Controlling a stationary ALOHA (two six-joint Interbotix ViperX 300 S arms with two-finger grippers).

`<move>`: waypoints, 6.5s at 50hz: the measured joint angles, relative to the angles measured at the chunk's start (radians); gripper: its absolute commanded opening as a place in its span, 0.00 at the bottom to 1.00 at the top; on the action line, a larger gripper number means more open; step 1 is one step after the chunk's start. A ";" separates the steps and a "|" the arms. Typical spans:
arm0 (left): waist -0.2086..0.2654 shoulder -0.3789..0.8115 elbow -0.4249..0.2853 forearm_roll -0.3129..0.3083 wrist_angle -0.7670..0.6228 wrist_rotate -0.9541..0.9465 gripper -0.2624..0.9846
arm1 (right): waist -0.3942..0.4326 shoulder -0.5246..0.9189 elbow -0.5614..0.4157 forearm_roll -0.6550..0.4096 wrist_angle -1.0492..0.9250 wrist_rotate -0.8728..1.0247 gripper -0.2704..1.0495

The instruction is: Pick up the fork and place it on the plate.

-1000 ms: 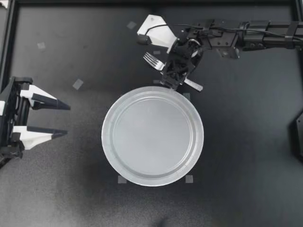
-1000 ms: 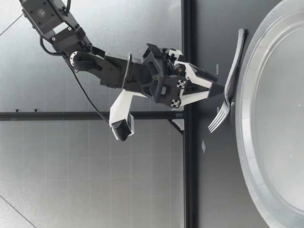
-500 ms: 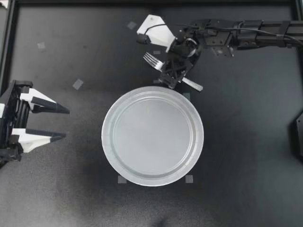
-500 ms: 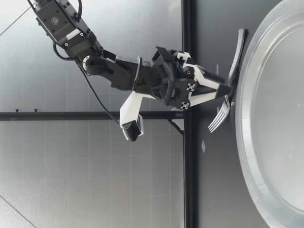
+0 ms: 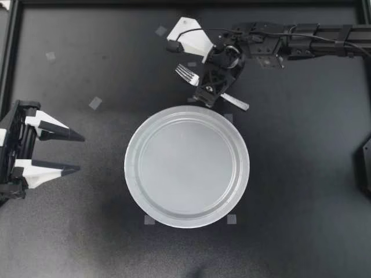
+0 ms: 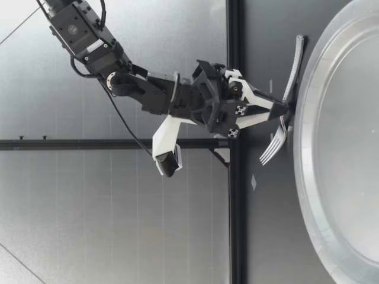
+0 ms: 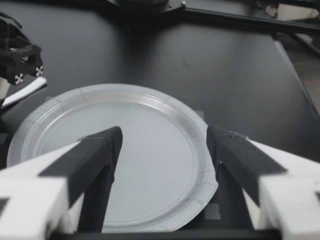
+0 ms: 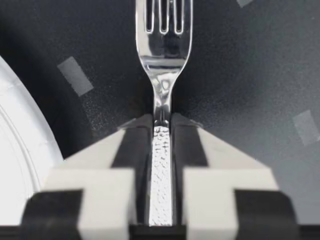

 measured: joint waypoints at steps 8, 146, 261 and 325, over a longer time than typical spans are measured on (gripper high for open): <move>0.000 0.000 0.003 0.000 -0.006 -0.002 0.67 | 0.000 -0.018 -0.011 0.000 0.006 -0.002 0.25; 0.038 0.439 -0.250 0.063 -0.368 0.048 0.09 | 0.434 -0.549 0.383 0.041 -1.282 -0.227 0.74; -0.143 0.735 -0.285 -0.083 0.699 -0.520 0.52 | 0.434 -0.761 0.752 0.249 -1.302 -0.176 0.74; 0.098 0.325 -0.310 0.630 -0.344 -0.348 0.68 | 0.434 -0.746 0.696 0.037 -1.362 -0.167 0.74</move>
